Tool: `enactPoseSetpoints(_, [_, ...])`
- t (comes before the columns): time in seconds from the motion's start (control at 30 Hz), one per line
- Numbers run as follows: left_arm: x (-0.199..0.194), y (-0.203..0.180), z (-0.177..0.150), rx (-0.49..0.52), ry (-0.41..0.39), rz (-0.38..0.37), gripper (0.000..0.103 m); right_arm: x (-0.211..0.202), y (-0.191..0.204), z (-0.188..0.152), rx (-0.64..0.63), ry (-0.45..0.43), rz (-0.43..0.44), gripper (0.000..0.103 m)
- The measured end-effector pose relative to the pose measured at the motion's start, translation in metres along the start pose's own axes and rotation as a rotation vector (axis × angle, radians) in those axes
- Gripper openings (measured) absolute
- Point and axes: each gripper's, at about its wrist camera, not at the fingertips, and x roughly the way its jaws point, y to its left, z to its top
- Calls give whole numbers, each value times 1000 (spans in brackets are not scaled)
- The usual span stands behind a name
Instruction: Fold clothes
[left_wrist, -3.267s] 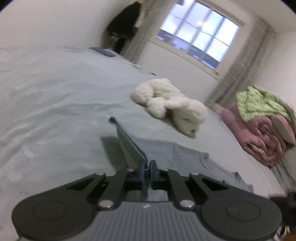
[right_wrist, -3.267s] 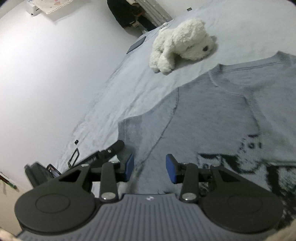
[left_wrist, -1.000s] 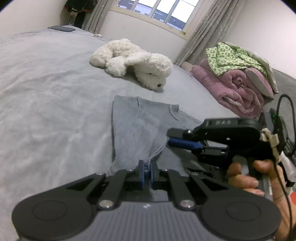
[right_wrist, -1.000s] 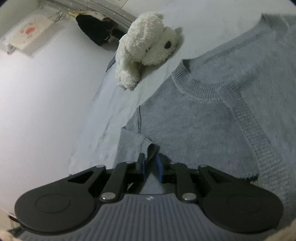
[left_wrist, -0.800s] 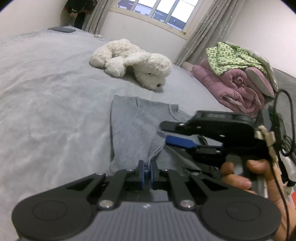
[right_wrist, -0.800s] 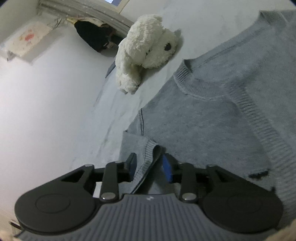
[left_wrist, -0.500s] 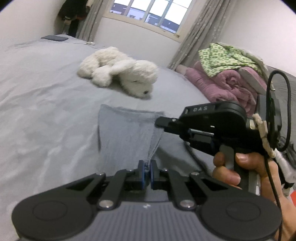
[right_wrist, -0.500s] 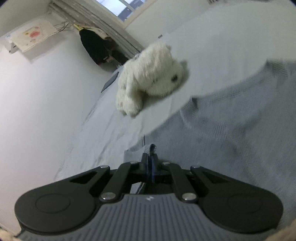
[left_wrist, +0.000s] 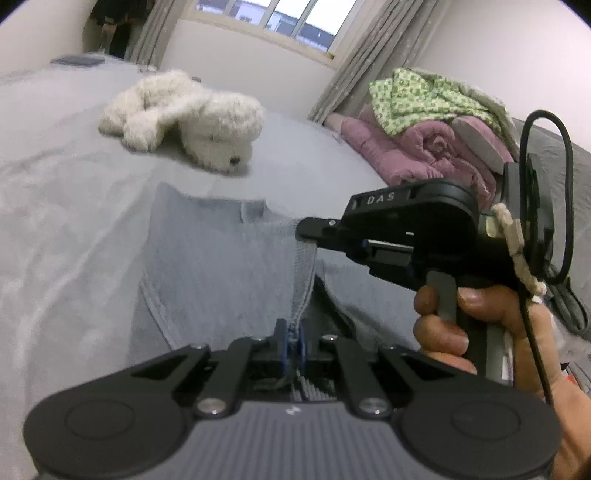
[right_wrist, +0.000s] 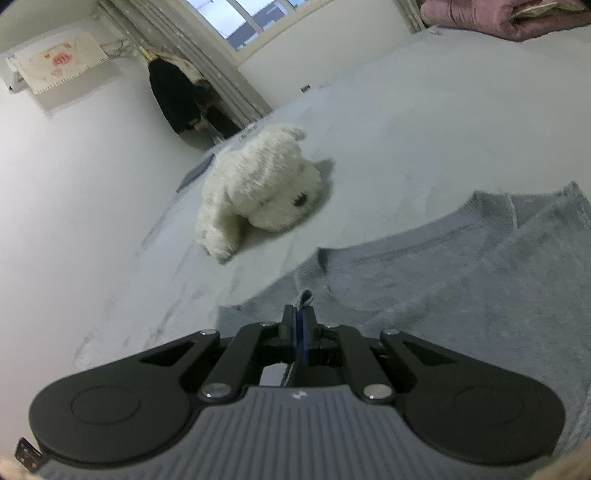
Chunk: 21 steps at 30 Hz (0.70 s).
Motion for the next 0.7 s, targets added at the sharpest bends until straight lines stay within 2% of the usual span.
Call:
enactPoseSetpoints(0.1, [0,3,-6,-8,45,-26,20,6,-7,-6,-18,27,-50,5])
enactPoseSetpoints(0.2, [-7,-1,-11,33,64,-29,24,12,-8,-12,-75,37,-115,6])
enactPoseSetpoints(0.23, [-12,-2,-12,46,70,-32,28,10,-7,-13,-89,29,-119,10])
enactPoseSetpoints(0.3, [-22,-4,-14,70,79,-37,33,5,-6,-13,-91,19,-120,13])
enactPoseSetpoints(0.5, [-58,6,-25,69,73,-32,33,-24,-1,-15,-66,-1,-88,15])
enactPoseSetpoints(0.6, [-78,13,-34,71,76,-9,33,-40,4,-25,-66,21,-67,16])
enactPoseSetpoints(0.7, [-96,15,-42,95,70,31,39,-55,10,-38,-69,41,-49,28])
